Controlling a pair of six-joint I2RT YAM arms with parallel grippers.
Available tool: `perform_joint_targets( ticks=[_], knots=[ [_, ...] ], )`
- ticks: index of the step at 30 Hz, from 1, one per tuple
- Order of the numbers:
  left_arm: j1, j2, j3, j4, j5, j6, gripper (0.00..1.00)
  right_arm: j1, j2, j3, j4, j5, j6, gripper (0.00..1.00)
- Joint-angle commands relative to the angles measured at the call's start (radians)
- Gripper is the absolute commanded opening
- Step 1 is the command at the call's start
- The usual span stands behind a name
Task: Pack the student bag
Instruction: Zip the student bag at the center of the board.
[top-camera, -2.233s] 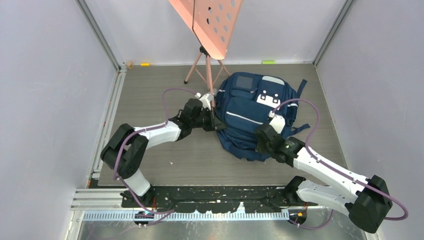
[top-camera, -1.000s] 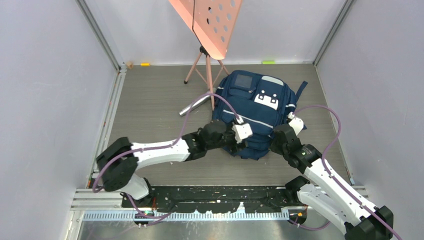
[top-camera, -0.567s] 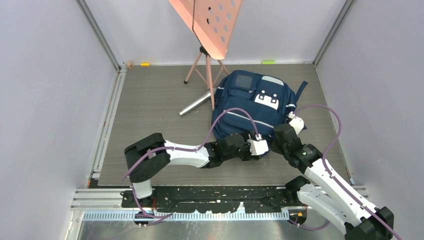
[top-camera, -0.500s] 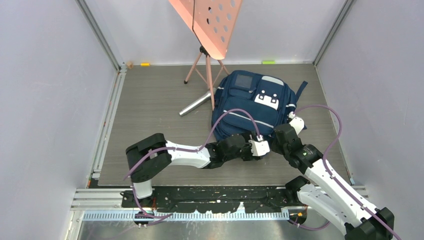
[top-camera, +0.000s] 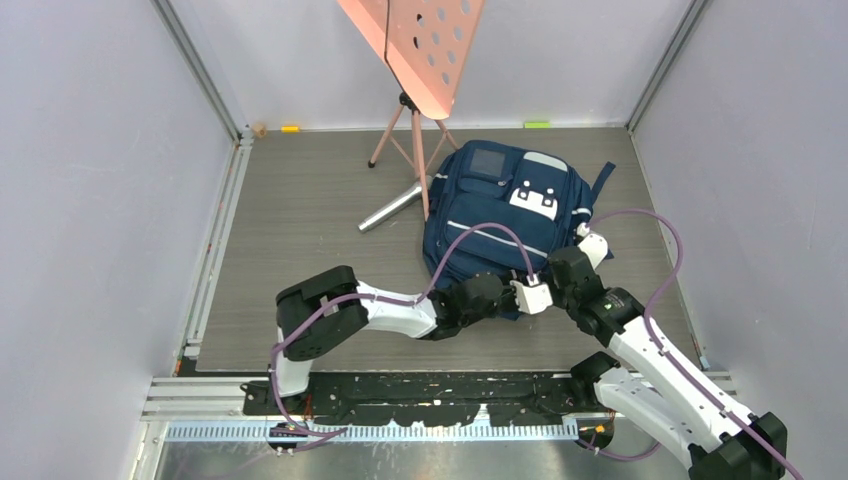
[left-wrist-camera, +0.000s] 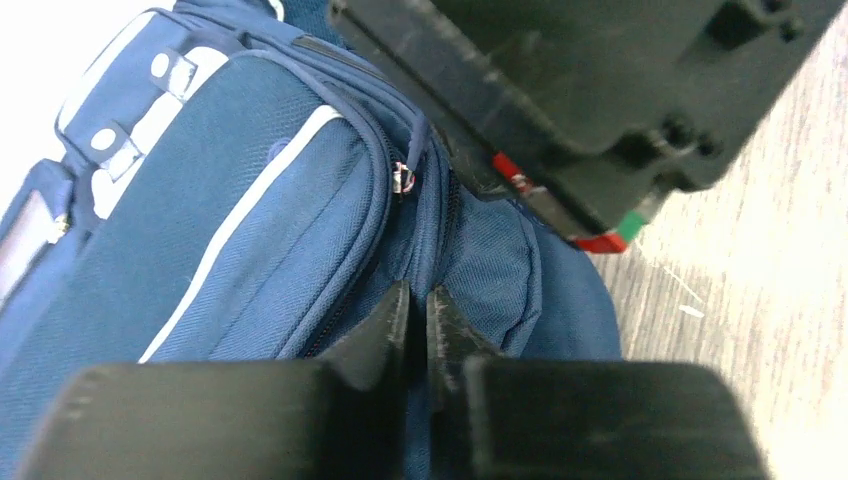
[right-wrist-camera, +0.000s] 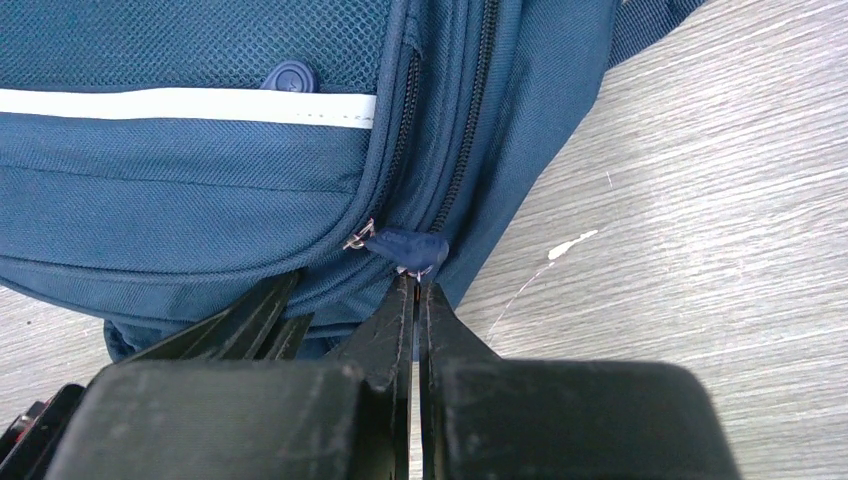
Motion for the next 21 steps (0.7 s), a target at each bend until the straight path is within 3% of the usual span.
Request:
perform_joint_targets(
  ticks=[1, 7, 21],
  knots=[
    [-0.004, -0.006, 0.018, 0.110, -0.138, 0.029, 0.00, -0.004, 0.020, 0.043, 0.038, 0.021, 0.014, 0.00],
    [-0.004, -0.123, -0.058, 0.079, -0.213, -0.030, 0.00, -0.029, 0.114, 0.078, 0.044, 0.052, -0.019, 0.00],
    [-0.004, -0.277, -0.245, 0.097, -0.157, -0.191, 0.00, -0.197, 0.154, 0.123, 0.139, -0.019, -0.146, 0.00]
  ],
)
